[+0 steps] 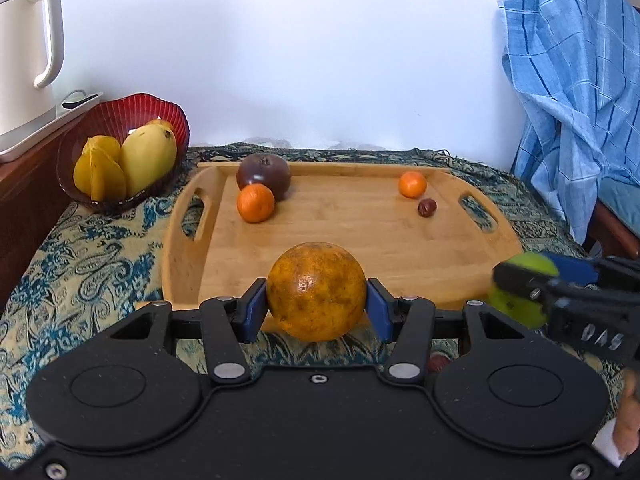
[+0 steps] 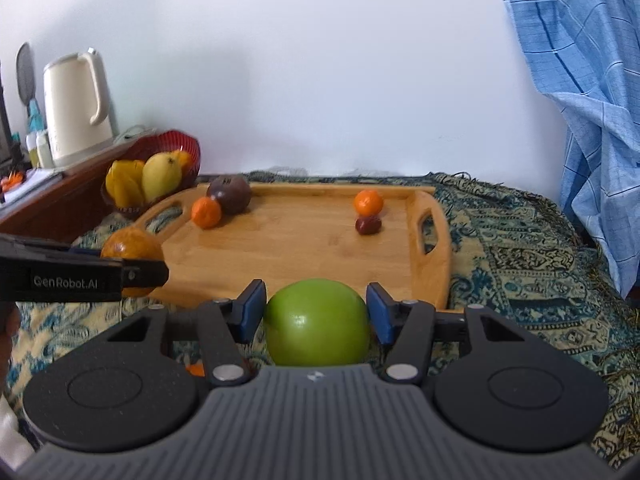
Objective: Organize fruits
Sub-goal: 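Carry the large orange in left tool and green apple in right tool onto the tray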
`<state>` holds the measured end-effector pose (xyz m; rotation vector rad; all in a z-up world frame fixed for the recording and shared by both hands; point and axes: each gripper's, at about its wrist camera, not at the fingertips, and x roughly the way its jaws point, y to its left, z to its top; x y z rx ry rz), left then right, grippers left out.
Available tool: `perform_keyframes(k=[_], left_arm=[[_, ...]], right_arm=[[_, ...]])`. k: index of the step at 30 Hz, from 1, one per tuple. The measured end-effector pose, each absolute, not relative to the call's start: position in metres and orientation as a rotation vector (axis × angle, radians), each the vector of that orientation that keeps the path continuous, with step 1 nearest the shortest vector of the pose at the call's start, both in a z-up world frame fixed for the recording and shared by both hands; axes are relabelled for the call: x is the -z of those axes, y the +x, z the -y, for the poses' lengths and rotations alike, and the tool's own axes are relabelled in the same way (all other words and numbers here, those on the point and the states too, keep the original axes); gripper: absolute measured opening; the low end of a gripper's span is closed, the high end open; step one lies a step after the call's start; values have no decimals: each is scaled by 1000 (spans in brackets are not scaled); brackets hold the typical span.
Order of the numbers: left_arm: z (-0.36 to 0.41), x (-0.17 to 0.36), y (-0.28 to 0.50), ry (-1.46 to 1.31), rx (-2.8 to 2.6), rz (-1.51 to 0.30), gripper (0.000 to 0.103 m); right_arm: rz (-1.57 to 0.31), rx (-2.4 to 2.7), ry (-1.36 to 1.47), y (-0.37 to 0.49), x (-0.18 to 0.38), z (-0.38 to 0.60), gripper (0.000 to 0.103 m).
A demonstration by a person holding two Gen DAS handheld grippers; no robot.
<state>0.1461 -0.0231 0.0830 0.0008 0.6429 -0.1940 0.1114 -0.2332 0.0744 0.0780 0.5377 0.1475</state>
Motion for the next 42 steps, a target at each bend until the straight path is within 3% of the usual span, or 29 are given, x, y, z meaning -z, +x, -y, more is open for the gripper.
perform_keyframes(k=[11, 27, 42], left_arm=[[10, -86, 201, -39, 168, -697, 50], [-4, -52, 263, -96, 114, -750, 50], [-1, -41, 272, -82, 134, -723, 50]], right_arm=[[-547, -102, 120, 166, -101, 246, 58], [-622, -43, 298, 241, -67, 262, 58], [-604, -25, 316, 248, -44, 259, 58]])
